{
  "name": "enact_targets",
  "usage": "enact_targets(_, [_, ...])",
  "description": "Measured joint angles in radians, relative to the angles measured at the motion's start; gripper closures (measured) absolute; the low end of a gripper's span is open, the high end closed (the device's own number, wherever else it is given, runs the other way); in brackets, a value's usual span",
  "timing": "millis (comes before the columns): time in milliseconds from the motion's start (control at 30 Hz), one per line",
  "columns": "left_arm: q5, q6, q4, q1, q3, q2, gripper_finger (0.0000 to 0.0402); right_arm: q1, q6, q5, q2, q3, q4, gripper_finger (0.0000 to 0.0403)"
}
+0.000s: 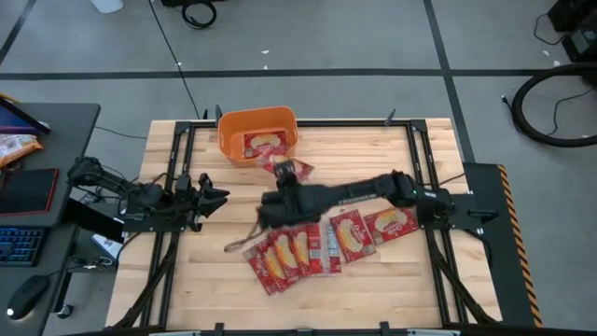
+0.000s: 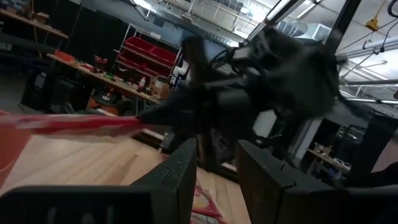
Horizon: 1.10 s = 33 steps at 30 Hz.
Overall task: Sort popcorn bags into baskets
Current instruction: Put the red popcorn bag into the orange bin
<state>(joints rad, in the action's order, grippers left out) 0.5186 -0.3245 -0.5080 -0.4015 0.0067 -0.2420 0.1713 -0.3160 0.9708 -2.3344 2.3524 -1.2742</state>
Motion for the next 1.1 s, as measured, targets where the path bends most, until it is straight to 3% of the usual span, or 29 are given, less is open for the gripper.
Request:
enact_targets(300, [-0.015,-0.023,0.046,0.000,0.003,0.000,0.0285,-0.164,-0.362,-0.196,0.000,0.000,0.319,0.0402])
enact_targets(533, [-0.026,-0.002,0.207,0.000,0.074,0.001,0.0285,-0.258,-0.548,-0.362,-0.001,0.000,0.472,0.0401])
enact_targets(733, [-0.026,0.045,0.242,0.000,0.083,0.000,0.0285,-0.362,-0.625,-0.557,-0.002,-0.001,0.520,0.0401])
enact_targets(1100, [-0.026,0.134,0.274,0.000,0.084,0.000,0.0285,-0.505,-0.599,-0.777,-0.002,-0.021,0.560,0.0374])
